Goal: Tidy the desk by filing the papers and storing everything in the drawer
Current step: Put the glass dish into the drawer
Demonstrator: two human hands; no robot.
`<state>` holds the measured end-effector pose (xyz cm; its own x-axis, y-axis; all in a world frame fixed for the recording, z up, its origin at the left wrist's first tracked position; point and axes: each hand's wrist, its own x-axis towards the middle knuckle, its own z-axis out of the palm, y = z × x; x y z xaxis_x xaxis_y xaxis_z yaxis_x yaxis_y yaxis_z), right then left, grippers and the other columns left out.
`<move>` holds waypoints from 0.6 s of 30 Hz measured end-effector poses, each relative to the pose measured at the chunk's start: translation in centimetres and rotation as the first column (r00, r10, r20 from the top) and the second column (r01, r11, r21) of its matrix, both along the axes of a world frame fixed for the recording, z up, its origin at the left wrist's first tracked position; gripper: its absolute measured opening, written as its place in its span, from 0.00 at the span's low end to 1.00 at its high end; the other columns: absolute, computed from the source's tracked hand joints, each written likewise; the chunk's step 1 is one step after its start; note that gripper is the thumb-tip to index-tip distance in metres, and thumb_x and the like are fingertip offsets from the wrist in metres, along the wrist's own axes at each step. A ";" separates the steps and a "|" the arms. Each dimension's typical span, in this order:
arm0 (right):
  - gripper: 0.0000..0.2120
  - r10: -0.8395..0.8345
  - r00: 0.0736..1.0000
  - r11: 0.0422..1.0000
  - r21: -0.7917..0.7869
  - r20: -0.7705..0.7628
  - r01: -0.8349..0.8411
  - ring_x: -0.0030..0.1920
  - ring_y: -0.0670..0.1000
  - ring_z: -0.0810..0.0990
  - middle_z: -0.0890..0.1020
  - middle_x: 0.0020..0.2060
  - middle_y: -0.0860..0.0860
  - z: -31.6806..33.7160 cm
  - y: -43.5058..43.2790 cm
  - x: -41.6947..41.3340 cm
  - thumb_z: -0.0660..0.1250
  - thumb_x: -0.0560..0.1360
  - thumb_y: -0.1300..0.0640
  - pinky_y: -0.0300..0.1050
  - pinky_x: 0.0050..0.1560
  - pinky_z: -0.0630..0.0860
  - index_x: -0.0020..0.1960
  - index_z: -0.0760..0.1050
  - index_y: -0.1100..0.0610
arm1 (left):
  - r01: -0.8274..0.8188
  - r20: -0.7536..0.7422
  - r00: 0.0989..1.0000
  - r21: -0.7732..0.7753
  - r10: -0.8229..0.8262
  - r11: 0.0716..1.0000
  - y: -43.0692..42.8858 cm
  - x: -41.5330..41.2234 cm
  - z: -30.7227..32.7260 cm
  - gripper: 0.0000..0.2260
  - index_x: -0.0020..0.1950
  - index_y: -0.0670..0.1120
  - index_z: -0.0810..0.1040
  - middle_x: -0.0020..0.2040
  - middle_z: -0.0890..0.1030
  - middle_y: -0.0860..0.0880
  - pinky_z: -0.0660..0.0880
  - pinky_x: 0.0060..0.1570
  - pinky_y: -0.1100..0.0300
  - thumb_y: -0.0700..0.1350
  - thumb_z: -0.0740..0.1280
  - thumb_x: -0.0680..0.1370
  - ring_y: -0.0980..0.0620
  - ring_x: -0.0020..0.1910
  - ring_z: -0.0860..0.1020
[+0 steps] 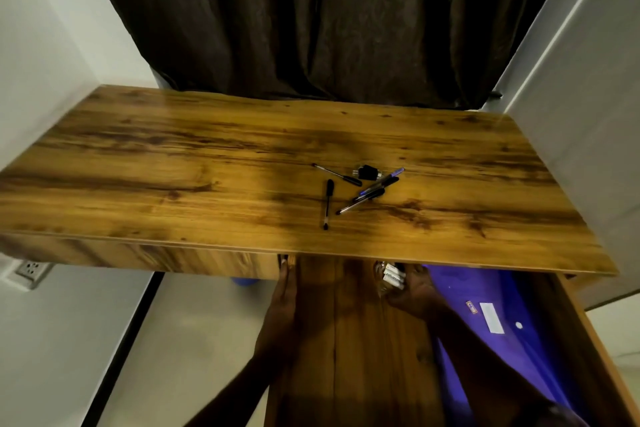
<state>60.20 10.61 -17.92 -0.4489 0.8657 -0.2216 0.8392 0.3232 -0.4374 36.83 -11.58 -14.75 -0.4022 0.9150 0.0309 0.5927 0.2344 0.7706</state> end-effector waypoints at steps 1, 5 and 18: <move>0.41 -0.013 1.000 1.000 0.016 -0.024 0.013 0.60 0.60 0.77 0.79 0.59 0.53 -0.6 0.2 0.3 0.70 0.58 0.33 0.52 0.61 0.74 0.66 0.71 0.52 | -0.006 0.008 1.000 0.005 0.006 1.000 0.0 0.1 0.0 0.35 0.80 0.52 0.40 0.81 0.41 0.55 0.57 0.75 0.51 0.54 0.60 0.81 0.52 0.79 0.49; 0.36 0.007 0.997 0.990 0.142 -0.074 0.003 0.59 0.58 0.76 0.80 0.59 0.53 3.3 -2.4 0.1 0.70 0.63 0.35 0.52 0.58 0.76 0.65 0.74 0.53 | -0.033 0.010 0.999 0.023 0.033 0.999 -0.3 0.1 -0.1 0.33 0.80 0.54 0.43 0.81 0.42 0.57 0.67 0.72 0.48 0.48 0.55 0.79 0.48 0.78 0.58; 0.12 0.135 0.988 0.946 0.308 -0.077 -0.105 0.36 0.47 0.80 0.83 0.36 0.45 13.4 -3.5 -7.8 0.62 0.77 0.43 0.39 0.39 0.73 0.46 0.80 0.49 | -0.029 0.018 0.999 0.083 0.028 0.996 -0.6 0.0 0.2 0.34 0.80 0.52 0.49 0.81 0.50 0.54 0.67 0.61 0.65 0.42 0.58 0.76 0.54 0.75 0.60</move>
